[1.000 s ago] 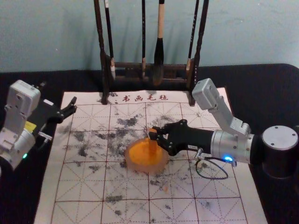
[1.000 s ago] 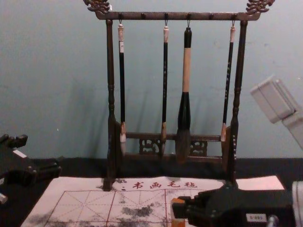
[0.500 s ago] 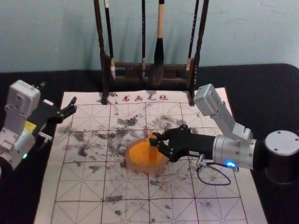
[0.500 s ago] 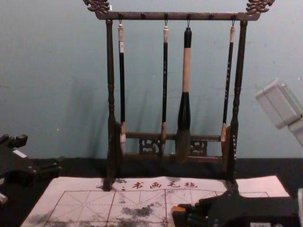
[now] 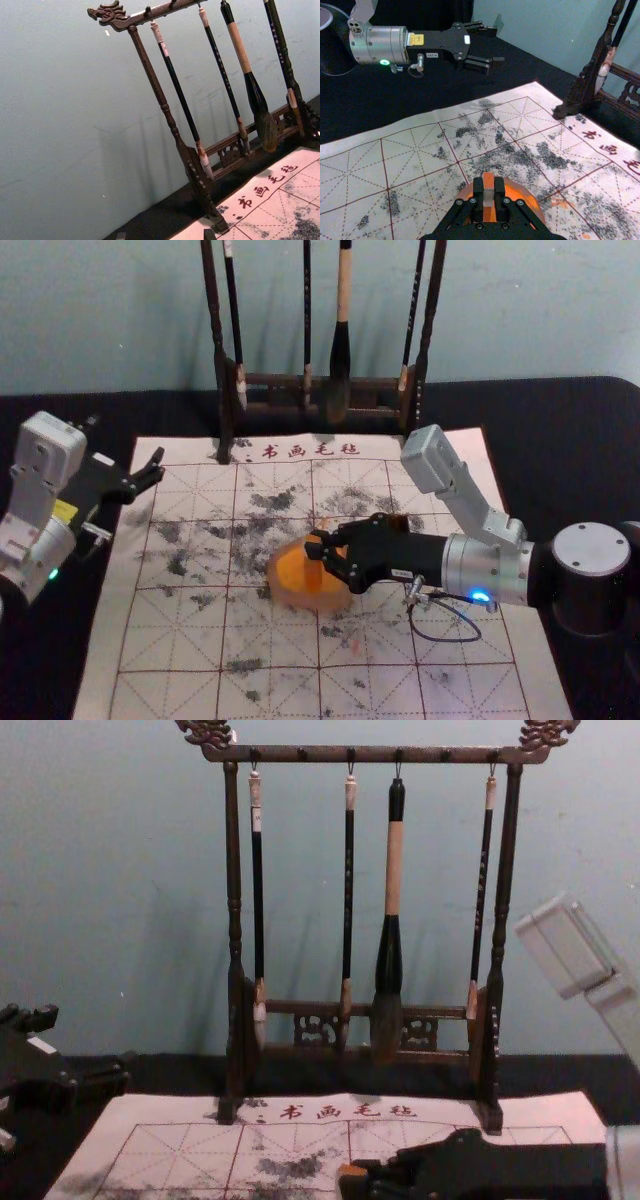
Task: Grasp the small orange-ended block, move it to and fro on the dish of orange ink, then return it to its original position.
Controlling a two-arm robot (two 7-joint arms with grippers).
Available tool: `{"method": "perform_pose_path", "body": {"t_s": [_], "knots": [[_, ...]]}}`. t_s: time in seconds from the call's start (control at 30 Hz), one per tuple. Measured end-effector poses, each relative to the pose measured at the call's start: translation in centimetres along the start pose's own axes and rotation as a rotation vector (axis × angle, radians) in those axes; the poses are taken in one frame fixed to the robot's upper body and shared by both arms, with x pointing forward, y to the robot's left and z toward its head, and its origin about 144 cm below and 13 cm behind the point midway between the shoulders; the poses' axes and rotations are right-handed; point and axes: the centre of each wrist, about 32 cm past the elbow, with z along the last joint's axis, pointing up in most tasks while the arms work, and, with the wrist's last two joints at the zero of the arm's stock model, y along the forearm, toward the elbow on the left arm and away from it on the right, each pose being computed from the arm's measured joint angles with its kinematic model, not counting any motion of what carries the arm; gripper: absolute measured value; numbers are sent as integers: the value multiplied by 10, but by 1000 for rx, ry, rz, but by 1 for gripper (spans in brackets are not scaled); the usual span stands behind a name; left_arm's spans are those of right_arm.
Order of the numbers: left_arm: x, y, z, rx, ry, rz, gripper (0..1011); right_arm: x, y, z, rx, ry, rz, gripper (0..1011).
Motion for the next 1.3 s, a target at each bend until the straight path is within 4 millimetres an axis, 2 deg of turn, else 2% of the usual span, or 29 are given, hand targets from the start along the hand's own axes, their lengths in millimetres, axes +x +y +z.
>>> {"method": "perform_pose_path", "body": {"t_s": [0.8,1.3], "knots": [[0,0,0,0,0,0,1001,8,21,3,10,0,-21,119],[0,0,0,0,0,0,1001,13,20,2,8,-18,-57,119]]}}
